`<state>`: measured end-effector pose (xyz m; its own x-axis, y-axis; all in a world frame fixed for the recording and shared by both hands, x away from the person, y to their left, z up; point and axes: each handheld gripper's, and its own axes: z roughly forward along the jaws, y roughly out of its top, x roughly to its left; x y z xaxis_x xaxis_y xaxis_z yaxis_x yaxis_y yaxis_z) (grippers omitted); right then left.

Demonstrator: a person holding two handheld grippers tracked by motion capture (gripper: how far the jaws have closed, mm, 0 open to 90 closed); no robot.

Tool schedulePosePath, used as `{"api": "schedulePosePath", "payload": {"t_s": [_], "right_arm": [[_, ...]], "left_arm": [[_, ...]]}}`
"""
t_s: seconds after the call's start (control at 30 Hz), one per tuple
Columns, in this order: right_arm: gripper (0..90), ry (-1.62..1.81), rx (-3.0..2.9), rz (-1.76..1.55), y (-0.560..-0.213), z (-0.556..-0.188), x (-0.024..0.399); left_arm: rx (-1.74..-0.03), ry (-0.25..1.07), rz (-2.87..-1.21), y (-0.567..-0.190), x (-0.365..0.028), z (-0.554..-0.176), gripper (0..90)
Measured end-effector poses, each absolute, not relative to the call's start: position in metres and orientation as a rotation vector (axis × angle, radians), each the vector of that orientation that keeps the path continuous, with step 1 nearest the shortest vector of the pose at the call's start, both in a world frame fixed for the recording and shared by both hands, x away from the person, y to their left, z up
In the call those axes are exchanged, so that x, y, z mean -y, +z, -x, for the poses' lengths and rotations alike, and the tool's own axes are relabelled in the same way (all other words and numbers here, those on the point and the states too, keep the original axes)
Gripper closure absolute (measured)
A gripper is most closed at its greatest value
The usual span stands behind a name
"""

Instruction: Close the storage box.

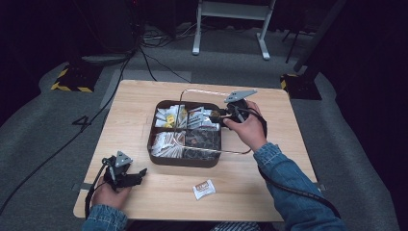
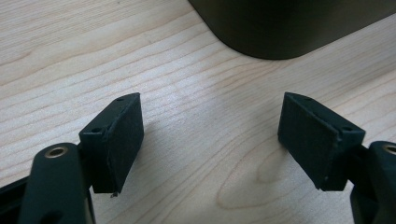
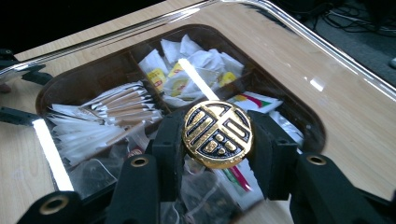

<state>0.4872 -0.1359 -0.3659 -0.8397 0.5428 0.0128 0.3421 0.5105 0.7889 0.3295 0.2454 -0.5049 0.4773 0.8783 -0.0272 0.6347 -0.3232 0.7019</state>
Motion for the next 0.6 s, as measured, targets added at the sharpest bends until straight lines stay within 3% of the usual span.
{"api": "schedulePosePath", "payload": {"t_s": [0.6], "right_arm": [[58.8, 1.209, -2.580, -0.711, -0.392, -0.498, 0.084]], "left_arm": [[-1.262, 0.482, -2.065, -0.505, -0.246, -0.330, 22.9]]}}
